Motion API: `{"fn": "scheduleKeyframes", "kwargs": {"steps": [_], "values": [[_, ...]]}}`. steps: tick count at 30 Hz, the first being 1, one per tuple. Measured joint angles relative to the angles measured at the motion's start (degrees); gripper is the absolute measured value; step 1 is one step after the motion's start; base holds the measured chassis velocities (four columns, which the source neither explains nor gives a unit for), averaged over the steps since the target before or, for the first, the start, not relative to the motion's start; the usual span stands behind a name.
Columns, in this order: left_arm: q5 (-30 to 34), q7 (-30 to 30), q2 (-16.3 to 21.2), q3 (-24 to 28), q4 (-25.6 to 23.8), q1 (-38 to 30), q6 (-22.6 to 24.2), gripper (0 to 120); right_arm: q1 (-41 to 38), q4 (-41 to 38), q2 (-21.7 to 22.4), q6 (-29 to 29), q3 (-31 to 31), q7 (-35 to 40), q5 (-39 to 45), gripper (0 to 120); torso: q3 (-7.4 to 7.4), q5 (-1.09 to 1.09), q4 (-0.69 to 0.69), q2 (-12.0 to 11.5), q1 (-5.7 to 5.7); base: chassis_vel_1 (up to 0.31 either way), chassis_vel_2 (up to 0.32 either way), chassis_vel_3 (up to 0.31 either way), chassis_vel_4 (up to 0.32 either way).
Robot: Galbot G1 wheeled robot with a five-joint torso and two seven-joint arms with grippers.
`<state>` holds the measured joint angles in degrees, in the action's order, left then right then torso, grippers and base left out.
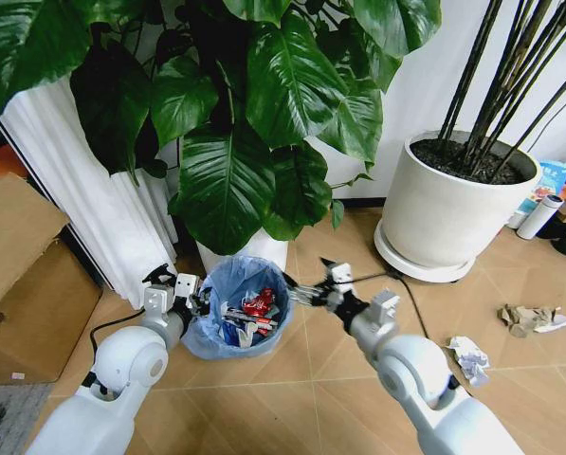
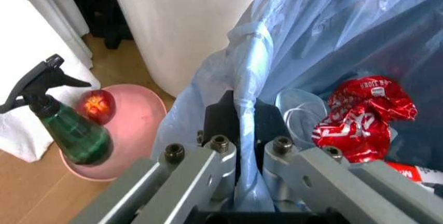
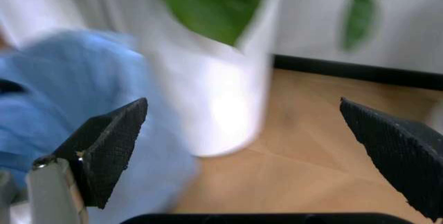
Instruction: Pick up the trash bin and place the garbage on the floor into it.
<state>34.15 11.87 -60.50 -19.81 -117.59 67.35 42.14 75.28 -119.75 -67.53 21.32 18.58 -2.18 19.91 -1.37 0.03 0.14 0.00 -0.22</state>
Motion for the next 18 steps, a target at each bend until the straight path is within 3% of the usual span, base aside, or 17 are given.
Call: {"fn": "scheduleKeyframes", "kwargs": {"steps": [8,18], "values": [[-0.06,0.04,-0.02,-0.76,-0.54,0.55,0.00,0,1.86,4.49,-0.19,-1.59,8.19,-2.16,-1.83,100,0.00,0.01,-0.02,0.00,0.00,0.000,0.000,0.000,0.000],[-0.10,0.28,0.02,-1.13,-0.93,0.90,0.00,0,2.15,7.67,-1.17,-3.37,10.15,-3.02,-2.47,100,0.00,0.01,-0.02,0.00,0.00,-0.045,-0.044,0.059,0.040]]}}
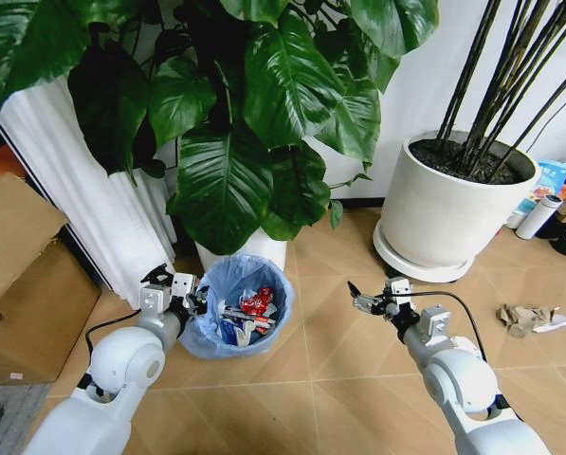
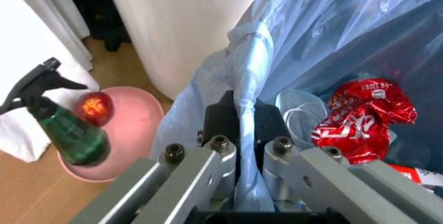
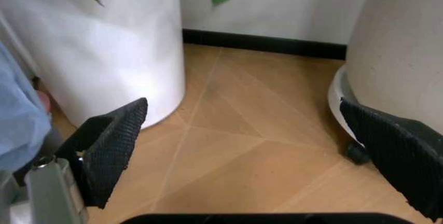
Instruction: Pick up the trash bin and place the garbage on the floor into it.
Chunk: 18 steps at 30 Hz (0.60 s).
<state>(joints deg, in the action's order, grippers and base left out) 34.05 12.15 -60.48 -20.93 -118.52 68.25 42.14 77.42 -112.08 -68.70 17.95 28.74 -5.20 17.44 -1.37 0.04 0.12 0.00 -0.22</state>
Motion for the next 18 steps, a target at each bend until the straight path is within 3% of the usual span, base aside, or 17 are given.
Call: {"fn": "scheduleKeyframes", "kwargs": {"steps": [18], "values": [[0.00,0.10,-0.17,0.03,-0.06,0.04,0.00,0,-0.57,2.60,-0.24,-0.90,1.00,-0.30,-0.27,100,0.00,0.00,0.00,0.00,0.00,-0.136,-0.137,0.139,0.143]]}}
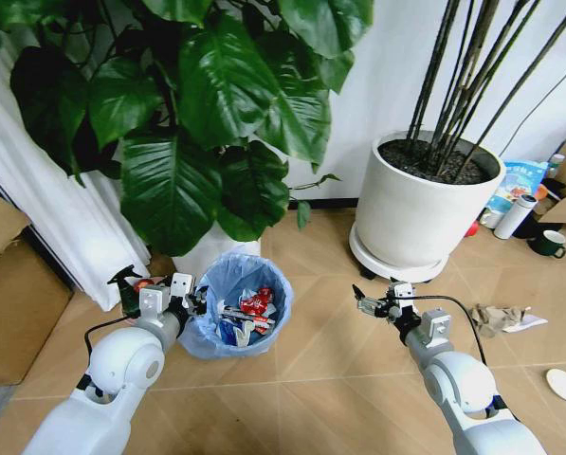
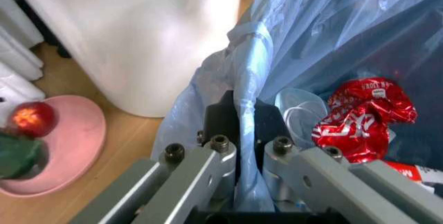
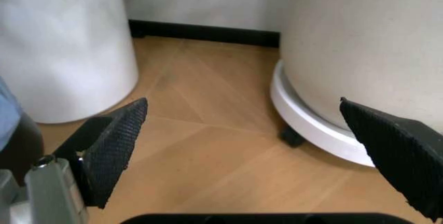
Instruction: Pick up the trash bin and place the garbage on the floor into it.
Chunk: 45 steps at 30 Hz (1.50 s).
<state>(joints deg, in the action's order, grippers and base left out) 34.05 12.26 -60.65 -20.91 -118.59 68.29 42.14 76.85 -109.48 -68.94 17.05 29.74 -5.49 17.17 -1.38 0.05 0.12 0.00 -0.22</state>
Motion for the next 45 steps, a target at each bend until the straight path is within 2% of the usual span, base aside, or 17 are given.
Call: {"fn": "scheduleKeyframes", "kwargs": {"steps": [22,28,35,39,45], "values": [[-0.08,-0.30,-0.18,-0.01,0.23,-0.09,0.00,0,-0.44,2.16,0.38,-1.05,0.59,-1.38,-1.89,100,0.00,-0.03,0.02,0.00,0.01,-0.219,-0.219,0.217,0.222],[-0.05,-0.36,-0.30,-0.15,0.20,-0.28,0.00,0,-0.39,3.66,2.01,-2.77,0.34,-1.93,-2.66,100,0.00,0.00,0.02,0.00,0.00,-0.213,-0.225,0.211,0.208],[-0.06,-0.39,-0.41,-0.26,0.14,-0.19,0.00,0,-0.10,8.60,3.78,-5.64,-1.65,-6.16,-2.68,100,0.00,-0.01,0.02,0.00,0.01,-0.092,-0.096,0.083,0.064],[-0.14,-0.34,-0.41,-0.59,0.05,0.03,0.00,0,-0.27,15.85,5.85,-7.22,-3.53,-15.66,-6.53,100,0.00,0.00,-0.02,0.00,0.01,0.000,0.000,0.000,0.000],[-0.15,-0.36,-0.37,-0.42,0.04,-0.05,0.00,0,-0.49,21.30,6.31,-7.58,-7.21,-22.13,-10.55,100,0.00,-0.02,0.01,0.00,0.00,0.000,0.000,0.000,0.000]]}}
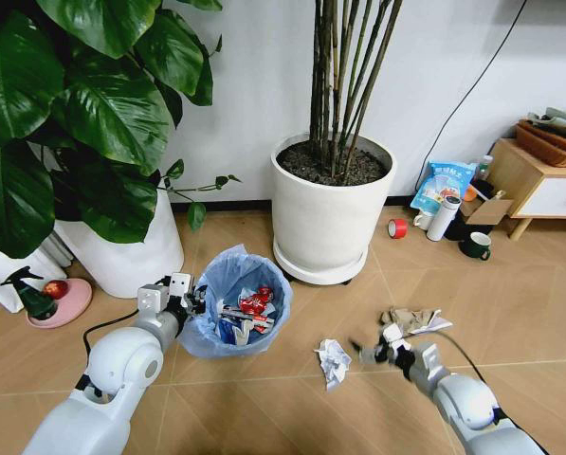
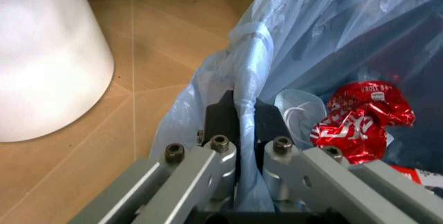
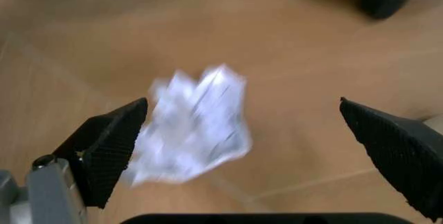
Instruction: Pick up the trash bin and place the garbage on the floor into it.
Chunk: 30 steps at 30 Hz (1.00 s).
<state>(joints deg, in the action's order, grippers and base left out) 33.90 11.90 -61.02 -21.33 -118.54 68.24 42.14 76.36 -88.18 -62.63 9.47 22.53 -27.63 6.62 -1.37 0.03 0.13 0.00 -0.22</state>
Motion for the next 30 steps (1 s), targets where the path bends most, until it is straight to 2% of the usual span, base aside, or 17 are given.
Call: {"fn": "scheduleKeyframes", "kwargs": {"steps": [9,25,30], "values": [[0.06,-0.01,0.35,0.62,0.00,-0.11,0.00,0,-4.66,8.77,-5.32,-2.93,-3.05,-1.03,-3.99,100,0.00,0.00,-0.01,0.00,0.00,0.000,0.000,0.000,0.000],[0.06,-0.06,0.35,1.56,0.54,-0.80,0.00,0,-10.85,19.59,-10.75,-4.69,-3.86,-0.52,-5.91,98,0.00,0.02,0.00,0.00,0.00,0.000,0.000,0.000,0.000],[0.06,-0.06,0.37,1.55,0.63,-0.77,0.00,0,-12.45,23.60,-12.02,-5.67,-4.00,1.04,-6.95,83,0.00,0.02,0.00,0.00,0.00,0.000,0.000,0.000,0.000]]}}
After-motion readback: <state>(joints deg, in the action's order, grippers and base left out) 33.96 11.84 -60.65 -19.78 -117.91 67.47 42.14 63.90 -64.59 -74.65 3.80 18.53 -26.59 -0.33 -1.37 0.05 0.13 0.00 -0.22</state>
